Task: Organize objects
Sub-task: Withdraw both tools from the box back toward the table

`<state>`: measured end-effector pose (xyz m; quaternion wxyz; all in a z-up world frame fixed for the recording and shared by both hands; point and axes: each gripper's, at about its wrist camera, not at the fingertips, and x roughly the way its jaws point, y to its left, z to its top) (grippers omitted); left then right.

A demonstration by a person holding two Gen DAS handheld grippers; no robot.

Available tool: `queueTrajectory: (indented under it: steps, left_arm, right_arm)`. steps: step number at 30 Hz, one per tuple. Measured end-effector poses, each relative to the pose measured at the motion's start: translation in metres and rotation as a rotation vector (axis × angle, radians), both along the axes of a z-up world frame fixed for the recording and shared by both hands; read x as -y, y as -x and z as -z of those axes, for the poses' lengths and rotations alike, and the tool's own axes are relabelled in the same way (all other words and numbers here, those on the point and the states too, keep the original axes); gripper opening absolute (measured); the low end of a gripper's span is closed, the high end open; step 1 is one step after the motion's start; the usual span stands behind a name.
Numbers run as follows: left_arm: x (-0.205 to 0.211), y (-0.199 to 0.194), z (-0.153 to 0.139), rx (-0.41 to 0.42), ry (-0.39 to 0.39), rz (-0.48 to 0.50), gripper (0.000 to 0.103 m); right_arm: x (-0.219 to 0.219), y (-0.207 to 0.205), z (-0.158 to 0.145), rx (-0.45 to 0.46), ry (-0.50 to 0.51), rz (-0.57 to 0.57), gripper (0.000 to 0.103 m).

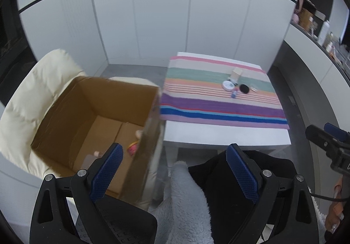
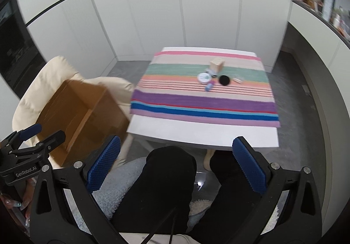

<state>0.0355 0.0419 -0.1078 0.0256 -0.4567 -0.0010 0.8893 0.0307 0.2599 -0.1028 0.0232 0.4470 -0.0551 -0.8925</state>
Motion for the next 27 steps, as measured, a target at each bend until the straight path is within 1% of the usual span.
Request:
queueTrajectory:
  steps: [7, 14, 17, 21, 26, 27]
  left_arm:
    - [-0.033, 0.013, 0.005, 0.010, 0.006, 0.073, 0.096]
    - [-0.050, 0.030, 0.015, 0.036, 0.031, 0.109, 0.096]
    - [-0.051, 0.039, 0.018, 0.046, 0.031, 0.111, 0.096]
    - [-0.047, 0.057, 0.017, 0.045, -0.005, 0.105, 0.096]
    - [-0.049, 0.085, 0.019, 0.039, 0.018, 0.095, 0.096]
    - [-0.051, 0.095, 0.022, 0.046, 0.023, 0.091, 0.096]
  right_arm:
    - [-0.045, -0.003, 0.007, 0.014, 0.007, 0.103, 0.103]
    - [-0.071, 0.002, 0.020, 0.039, 0.018, 0.153, 0.103]
    - [-0.079, 0.006, 0.026, 0.049, 0.020, 0.163, 0.103]
    - [-0.091, 0.018, 0.036, 0.068, 0.021, 0.176, 0.103]
    - [-0.105, 0.042, 0.051, 0.095, 0.019, 0.189, 0.103]
    - [-0.107, 0.048, 0.055, 0.105, 0.024, 0.190, 0.103]
